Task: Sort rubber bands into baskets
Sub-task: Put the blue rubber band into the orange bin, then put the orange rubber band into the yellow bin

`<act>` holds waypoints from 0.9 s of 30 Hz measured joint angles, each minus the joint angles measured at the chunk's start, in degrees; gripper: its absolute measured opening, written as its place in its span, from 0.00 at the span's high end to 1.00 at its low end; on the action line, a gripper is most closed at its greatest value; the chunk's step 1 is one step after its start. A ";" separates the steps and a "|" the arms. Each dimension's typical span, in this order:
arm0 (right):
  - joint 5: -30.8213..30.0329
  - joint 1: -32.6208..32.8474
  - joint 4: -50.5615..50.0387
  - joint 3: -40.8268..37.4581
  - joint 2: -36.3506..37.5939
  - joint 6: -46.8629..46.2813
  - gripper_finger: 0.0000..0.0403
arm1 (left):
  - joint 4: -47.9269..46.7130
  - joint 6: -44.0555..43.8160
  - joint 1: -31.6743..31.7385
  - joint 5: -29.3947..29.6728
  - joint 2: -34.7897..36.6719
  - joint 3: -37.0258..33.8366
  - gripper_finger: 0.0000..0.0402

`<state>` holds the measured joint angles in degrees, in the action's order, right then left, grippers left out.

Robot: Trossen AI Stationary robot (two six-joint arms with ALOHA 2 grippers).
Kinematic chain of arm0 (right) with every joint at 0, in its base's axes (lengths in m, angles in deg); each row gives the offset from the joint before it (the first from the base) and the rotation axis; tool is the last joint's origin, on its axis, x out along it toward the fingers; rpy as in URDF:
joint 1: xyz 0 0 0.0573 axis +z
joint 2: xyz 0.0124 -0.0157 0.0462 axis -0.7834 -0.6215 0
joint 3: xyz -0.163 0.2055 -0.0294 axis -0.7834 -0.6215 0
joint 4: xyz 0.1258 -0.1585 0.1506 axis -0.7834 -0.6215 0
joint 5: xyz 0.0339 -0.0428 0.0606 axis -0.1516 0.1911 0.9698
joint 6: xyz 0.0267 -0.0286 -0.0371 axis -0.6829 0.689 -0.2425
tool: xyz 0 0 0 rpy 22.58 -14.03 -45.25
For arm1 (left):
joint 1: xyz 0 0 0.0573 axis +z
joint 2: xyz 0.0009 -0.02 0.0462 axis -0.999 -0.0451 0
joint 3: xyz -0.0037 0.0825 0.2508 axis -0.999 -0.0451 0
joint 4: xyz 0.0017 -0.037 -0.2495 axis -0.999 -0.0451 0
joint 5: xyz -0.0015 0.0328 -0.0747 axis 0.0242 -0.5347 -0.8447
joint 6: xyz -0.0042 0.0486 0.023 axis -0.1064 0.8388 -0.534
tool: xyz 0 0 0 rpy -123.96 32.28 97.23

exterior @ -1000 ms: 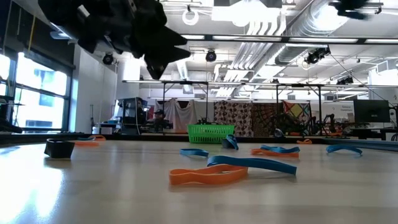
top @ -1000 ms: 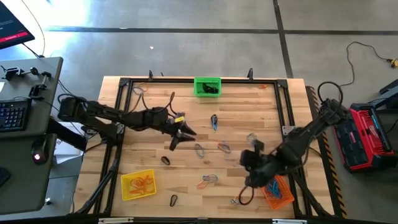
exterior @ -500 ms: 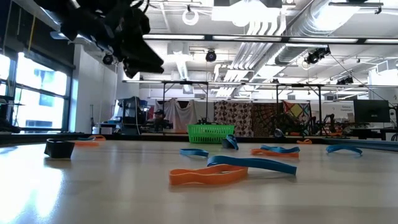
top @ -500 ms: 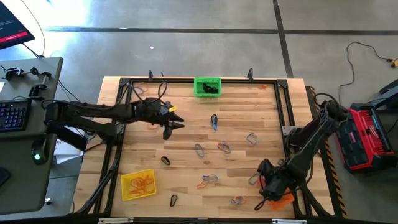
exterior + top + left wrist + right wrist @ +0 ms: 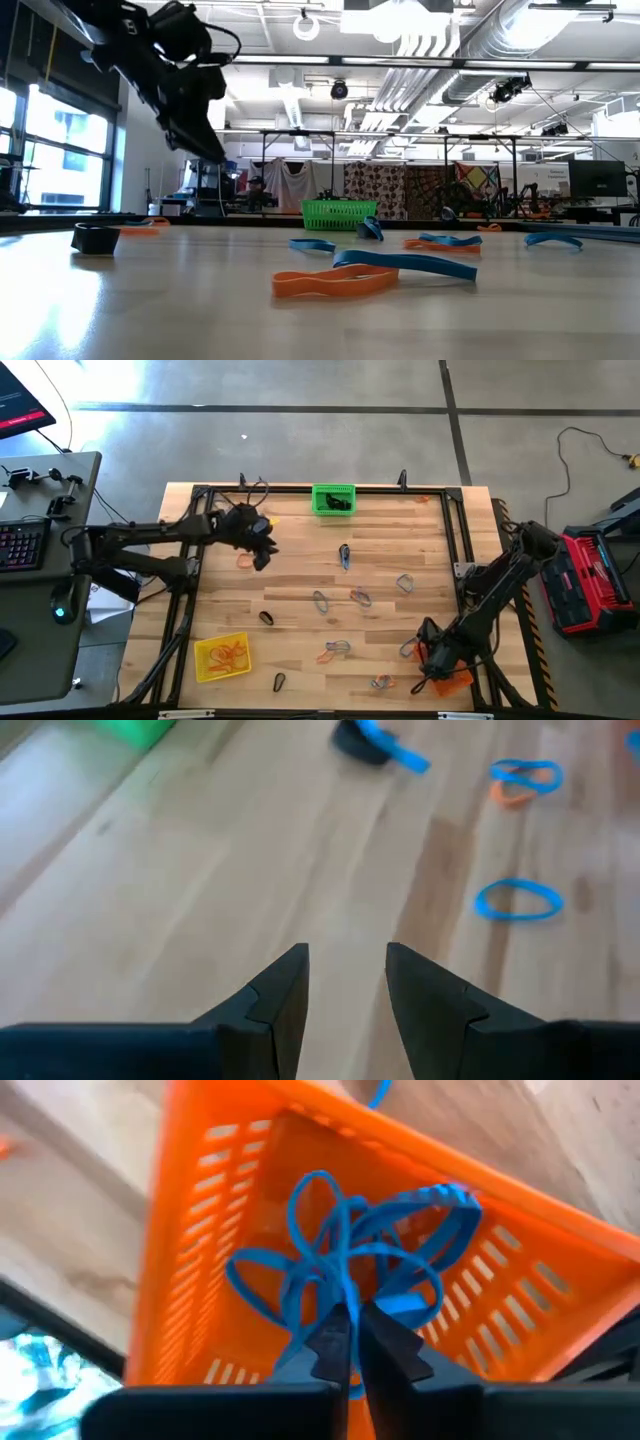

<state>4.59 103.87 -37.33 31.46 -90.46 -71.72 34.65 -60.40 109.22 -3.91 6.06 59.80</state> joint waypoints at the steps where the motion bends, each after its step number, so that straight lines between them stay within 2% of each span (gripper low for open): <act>1: -0.01 0.00 -0.47 0.57 0.00 0.41 0.96 | -1.86 1.01 1.00 0.02 0.00 0.87 0.68; 5: -1.72 0.00 -5.04 3.49 0.00 1.31 0.82 | -8.95 4.72 5.20 1.16 0.00 5.03 0.68; 10: -5.65 0.00 -11.43 7.78 0.00 1.38 0.63 | -19.61 10.51 11.88 9.91 -1.87 10.76 0.69; 13: -9.27 0.00 -13.84 10.27 0.02 1.87 0.56 | -24.61 12.58 16.57 10.49 -4.84 13.44 0.73; 20: -18.17 -0.31 -15.04 13.47 0.02 6.04 0.52 | -27.34 18.56 25.02 11.41 -15.14 17.08 0.83; 27: -19.68 -1.26 -15.37 13.97 0.02 7.23 0.52 | -27.22 21.99 30.15 14.61 -24.66 21.92 0.75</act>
<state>-15.09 102.61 -52.70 45.43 -90.44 -64.49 7.43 -38.40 139.38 10.69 -18.60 81.71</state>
